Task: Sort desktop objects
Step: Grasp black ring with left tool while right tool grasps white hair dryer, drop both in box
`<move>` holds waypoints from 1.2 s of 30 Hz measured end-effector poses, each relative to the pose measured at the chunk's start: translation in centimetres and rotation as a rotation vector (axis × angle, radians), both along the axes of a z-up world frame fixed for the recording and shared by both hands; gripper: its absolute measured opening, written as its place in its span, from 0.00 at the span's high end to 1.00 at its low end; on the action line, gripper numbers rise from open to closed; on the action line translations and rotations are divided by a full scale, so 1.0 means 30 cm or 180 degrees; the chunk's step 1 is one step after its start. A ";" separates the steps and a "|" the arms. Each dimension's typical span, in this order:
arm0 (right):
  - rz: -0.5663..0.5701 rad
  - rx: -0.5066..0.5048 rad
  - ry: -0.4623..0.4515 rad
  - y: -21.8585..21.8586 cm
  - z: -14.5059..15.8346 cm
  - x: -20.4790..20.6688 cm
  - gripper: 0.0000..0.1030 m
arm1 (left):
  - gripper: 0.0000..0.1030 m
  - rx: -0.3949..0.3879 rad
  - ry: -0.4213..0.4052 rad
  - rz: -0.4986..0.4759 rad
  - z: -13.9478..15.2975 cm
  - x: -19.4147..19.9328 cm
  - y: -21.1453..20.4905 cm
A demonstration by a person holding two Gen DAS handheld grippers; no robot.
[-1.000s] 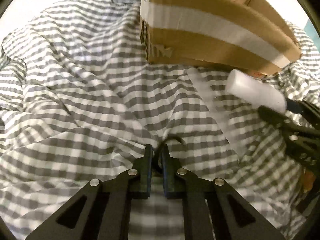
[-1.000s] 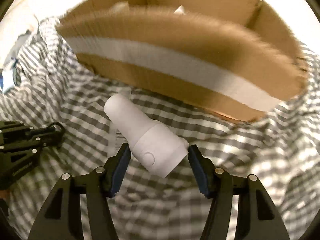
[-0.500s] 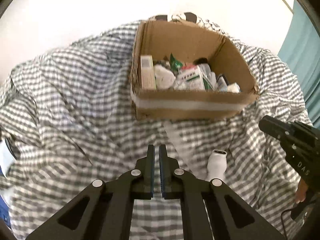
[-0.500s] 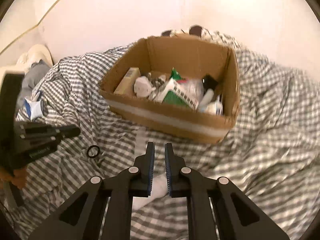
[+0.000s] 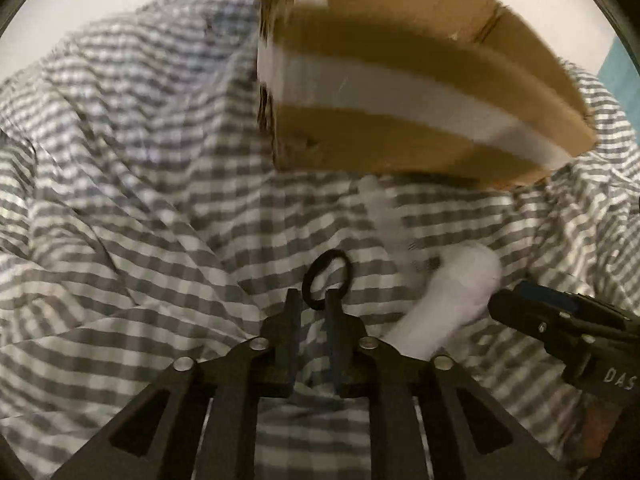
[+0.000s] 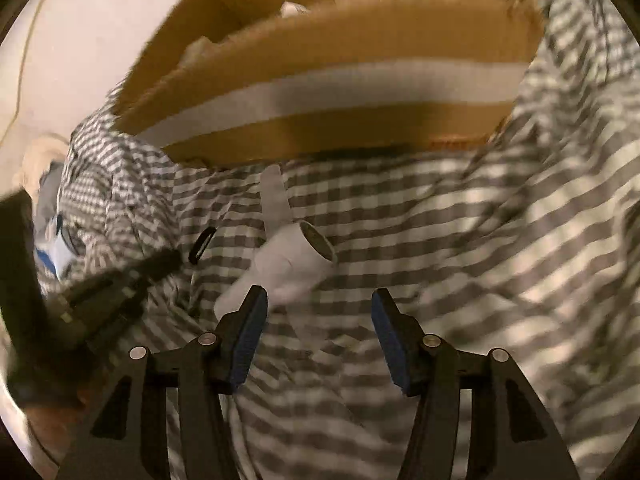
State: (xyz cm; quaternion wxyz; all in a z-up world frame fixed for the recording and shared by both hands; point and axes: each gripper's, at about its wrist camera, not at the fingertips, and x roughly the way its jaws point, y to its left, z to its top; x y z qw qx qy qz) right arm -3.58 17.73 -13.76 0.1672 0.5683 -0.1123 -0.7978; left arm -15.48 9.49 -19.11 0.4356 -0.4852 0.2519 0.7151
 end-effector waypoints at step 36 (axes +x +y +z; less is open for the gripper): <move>-0.0131 -0.0139 0.0789 0.064 0.322 0.044 0.52 | 0.92 0.0829 -0.0296 -0.0367 0.322 0.032 -0.064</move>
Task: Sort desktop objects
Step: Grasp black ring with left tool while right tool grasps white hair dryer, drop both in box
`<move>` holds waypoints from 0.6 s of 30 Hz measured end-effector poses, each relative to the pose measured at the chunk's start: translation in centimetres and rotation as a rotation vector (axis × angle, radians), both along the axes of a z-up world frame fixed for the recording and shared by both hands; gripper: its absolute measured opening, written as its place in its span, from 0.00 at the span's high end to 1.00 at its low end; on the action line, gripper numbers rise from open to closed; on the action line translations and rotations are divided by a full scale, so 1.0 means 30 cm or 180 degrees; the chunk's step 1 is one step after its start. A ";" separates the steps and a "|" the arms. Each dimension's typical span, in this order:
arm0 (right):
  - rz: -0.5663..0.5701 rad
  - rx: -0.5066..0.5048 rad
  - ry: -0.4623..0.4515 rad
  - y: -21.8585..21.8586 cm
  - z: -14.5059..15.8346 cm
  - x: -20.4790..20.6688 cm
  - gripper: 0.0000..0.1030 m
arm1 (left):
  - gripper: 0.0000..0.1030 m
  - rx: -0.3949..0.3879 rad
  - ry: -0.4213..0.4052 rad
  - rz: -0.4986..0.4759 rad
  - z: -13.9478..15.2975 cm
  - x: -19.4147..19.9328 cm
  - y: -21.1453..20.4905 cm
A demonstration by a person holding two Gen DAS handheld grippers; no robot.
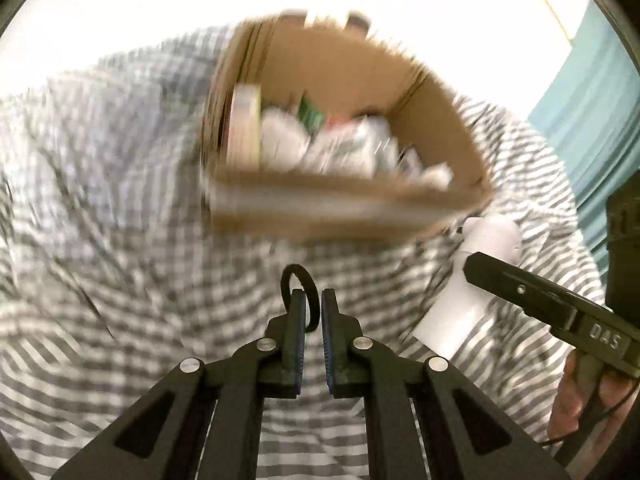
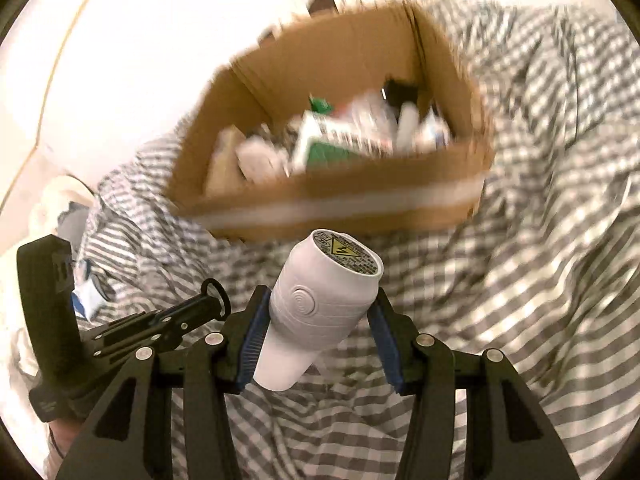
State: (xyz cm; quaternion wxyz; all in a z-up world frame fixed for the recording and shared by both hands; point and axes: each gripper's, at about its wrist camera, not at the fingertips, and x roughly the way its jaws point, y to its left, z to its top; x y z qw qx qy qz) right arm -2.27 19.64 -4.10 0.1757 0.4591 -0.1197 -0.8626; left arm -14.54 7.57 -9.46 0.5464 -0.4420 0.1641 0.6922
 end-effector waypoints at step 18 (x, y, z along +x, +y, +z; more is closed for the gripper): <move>-0.0135 0.0563 0.0296 0.002 0.215 -0.455 0.41 | 0.29 0.0009 0.0703 0.0202 0.180 -0.071 0.415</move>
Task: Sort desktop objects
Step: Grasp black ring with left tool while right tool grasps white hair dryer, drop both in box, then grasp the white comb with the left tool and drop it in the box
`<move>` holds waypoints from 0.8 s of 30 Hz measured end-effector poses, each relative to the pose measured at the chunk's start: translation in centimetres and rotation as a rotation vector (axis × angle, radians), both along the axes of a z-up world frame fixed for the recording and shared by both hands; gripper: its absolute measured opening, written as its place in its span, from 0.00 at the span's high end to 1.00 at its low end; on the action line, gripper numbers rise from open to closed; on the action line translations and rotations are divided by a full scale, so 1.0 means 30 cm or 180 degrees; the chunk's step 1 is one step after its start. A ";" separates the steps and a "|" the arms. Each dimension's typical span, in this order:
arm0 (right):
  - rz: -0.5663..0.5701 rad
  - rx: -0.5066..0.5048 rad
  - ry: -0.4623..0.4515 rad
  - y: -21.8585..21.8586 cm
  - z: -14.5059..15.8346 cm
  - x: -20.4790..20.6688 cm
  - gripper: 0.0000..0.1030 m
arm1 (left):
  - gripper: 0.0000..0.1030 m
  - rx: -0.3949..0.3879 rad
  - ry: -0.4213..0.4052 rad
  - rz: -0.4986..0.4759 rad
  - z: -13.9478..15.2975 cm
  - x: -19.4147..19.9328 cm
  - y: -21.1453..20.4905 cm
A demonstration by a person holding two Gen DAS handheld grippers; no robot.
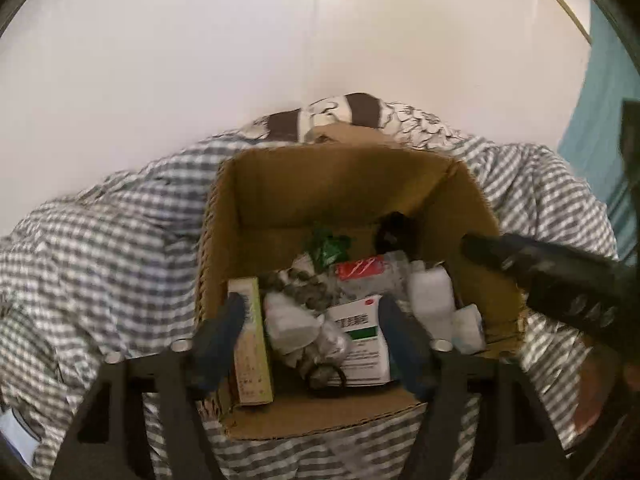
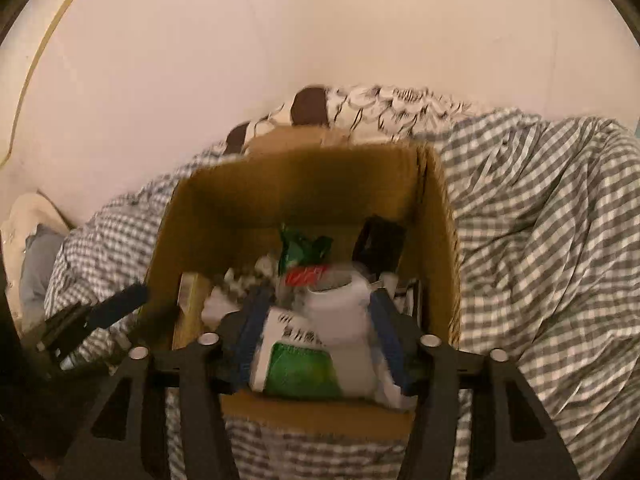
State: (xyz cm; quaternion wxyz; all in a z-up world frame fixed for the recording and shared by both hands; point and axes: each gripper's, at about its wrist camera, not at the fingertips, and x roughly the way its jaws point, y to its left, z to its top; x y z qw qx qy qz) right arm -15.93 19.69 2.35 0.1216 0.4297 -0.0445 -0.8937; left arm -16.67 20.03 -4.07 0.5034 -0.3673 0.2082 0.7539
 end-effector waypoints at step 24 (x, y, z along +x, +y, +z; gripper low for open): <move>-0.0303 -0.0019 -0.0234 0.266 -0.341 0.441 0.37 | 0.29 -0.0516 -0.1041 0.0684 -0.431 0.269 -0.218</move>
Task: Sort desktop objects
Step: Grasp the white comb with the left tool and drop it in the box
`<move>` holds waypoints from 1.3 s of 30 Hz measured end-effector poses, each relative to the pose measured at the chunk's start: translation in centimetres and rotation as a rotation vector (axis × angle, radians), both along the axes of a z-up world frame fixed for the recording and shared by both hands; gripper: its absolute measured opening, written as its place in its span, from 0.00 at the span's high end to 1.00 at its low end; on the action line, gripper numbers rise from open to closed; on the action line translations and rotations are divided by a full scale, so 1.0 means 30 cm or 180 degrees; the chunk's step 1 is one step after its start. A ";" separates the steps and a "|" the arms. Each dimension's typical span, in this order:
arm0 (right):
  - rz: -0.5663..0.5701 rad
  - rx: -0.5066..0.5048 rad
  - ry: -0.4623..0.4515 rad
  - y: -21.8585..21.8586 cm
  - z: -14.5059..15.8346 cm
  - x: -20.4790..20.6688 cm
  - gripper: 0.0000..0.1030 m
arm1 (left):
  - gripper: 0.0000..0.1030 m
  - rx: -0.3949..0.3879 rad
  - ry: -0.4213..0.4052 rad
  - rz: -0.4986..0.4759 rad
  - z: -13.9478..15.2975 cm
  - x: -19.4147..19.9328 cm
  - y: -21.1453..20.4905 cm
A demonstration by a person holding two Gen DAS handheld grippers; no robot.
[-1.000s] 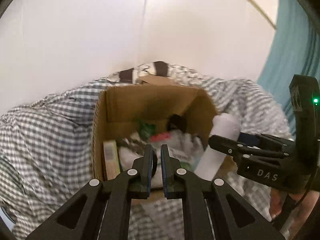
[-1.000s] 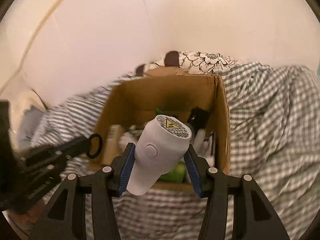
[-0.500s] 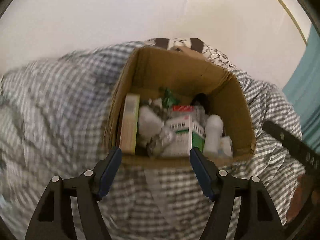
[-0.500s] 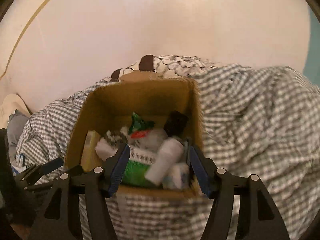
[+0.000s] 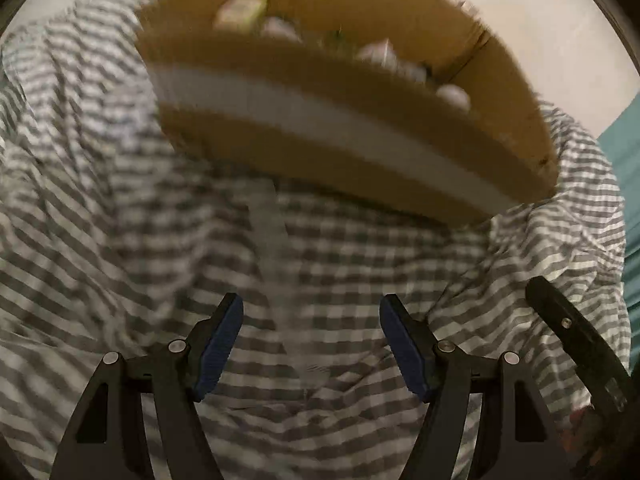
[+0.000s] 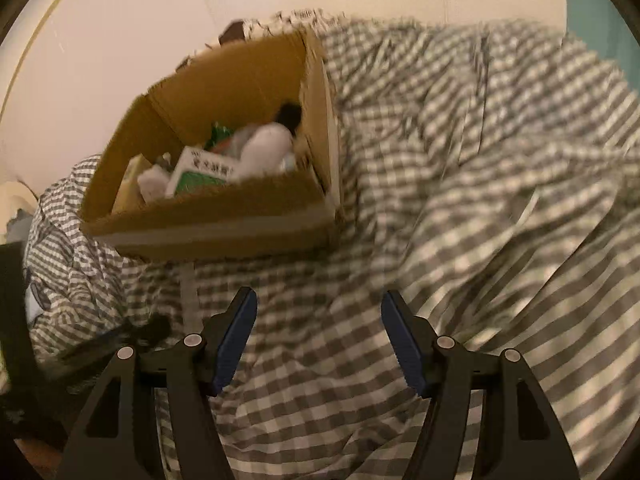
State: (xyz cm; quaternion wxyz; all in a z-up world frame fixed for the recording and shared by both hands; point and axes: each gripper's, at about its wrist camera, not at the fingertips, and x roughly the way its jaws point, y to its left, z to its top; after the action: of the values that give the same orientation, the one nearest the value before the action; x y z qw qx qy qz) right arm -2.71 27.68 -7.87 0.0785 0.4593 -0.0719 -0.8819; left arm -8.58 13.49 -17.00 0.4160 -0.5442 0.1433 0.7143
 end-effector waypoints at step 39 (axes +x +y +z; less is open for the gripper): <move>0.0041 -0.0213 0.0008 -0.052 0.118 0.121 0.37 | 0.97 0.0383 -0.0165 -0.0282 0.161 -0.020 -0.178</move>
State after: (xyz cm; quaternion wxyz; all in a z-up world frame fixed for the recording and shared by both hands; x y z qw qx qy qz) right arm 0.92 26.13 -4.34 0.0996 0.4557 -0.0984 -0.8790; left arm -9.19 8.14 -12.16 0.4828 -0.5296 0.1132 0.6882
